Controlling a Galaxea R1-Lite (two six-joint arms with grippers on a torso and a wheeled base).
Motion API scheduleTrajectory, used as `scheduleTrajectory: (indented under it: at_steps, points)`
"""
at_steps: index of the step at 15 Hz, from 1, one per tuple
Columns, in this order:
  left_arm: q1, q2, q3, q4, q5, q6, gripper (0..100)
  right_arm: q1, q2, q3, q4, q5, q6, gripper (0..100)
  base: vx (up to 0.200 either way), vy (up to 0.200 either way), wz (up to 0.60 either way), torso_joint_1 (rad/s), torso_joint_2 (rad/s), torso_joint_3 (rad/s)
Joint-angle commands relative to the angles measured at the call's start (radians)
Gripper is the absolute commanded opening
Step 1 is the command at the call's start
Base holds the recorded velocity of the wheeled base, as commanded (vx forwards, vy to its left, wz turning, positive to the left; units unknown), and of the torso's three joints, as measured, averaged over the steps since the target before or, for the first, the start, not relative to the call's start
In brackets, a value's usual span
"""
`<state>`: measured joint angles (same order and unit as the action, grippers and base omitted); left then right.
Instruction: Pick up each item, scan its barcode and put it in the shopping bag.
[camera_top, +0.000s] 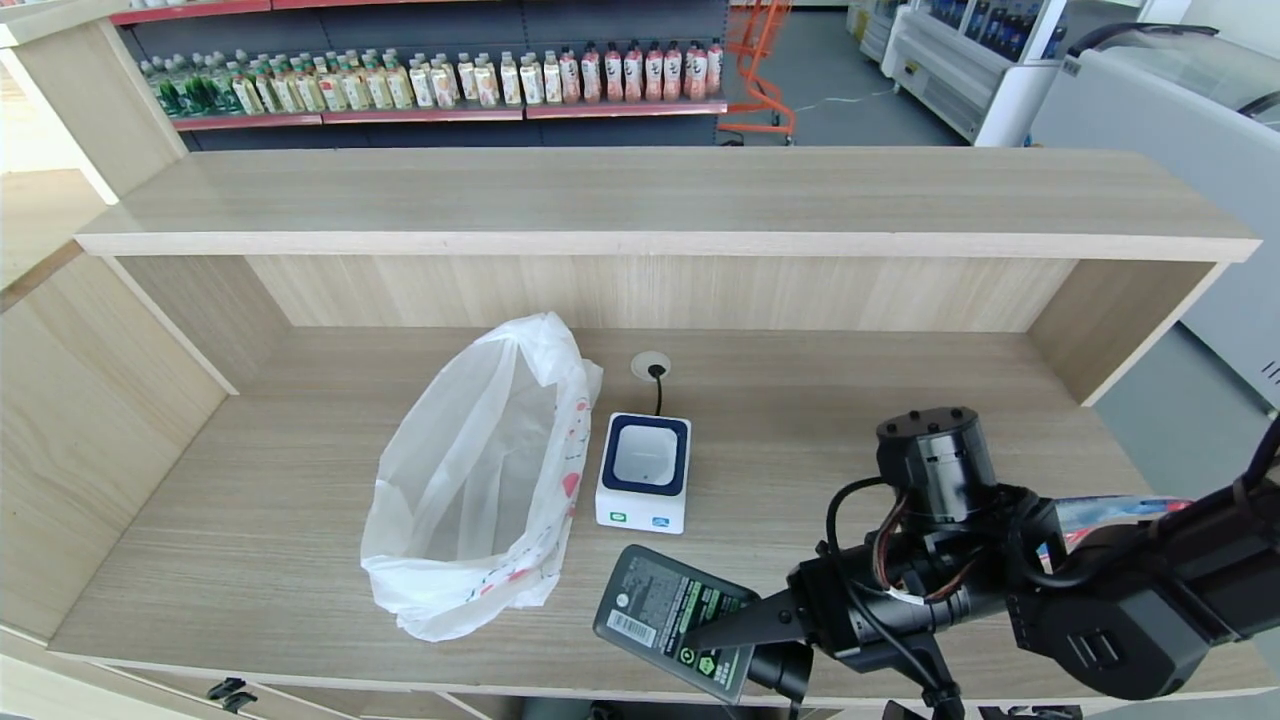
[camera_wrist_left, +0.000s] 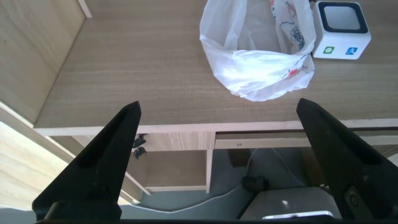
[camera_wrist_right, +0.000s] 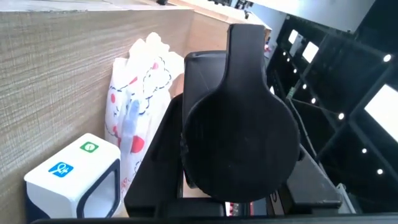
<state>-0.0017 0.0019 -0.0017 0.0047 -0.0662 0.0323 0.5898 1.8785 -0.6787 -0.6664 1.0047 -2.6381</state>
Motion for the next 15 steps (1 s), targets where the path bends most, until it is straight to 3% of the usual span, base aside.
scheduleTrajectory:
  at_steps: [1,9,15]
  points:
    - [0.0,0.0,0.0,0.0,0.0,0.0,100,-0.007,0.004,-0.002,-0.004,0.0,0.0,0,0.0,0.0,0.0,0.0,0.0,0.0]
    - [0.0,0.0,0.0,0.0,0.0,0.0,100,-0.001,0.042,-0.117,-0.004,0.0,0.001,0,0.0,0.0,0.0,0.0,0.0,0.0]
    - [0.0,0.0,0.0,0.0,0.0,0.0,100,0.001,0.039,-0.114,-0.004,0.0,0.003,0,0.0,0.0,0.0,0.0,0.0,0.0]
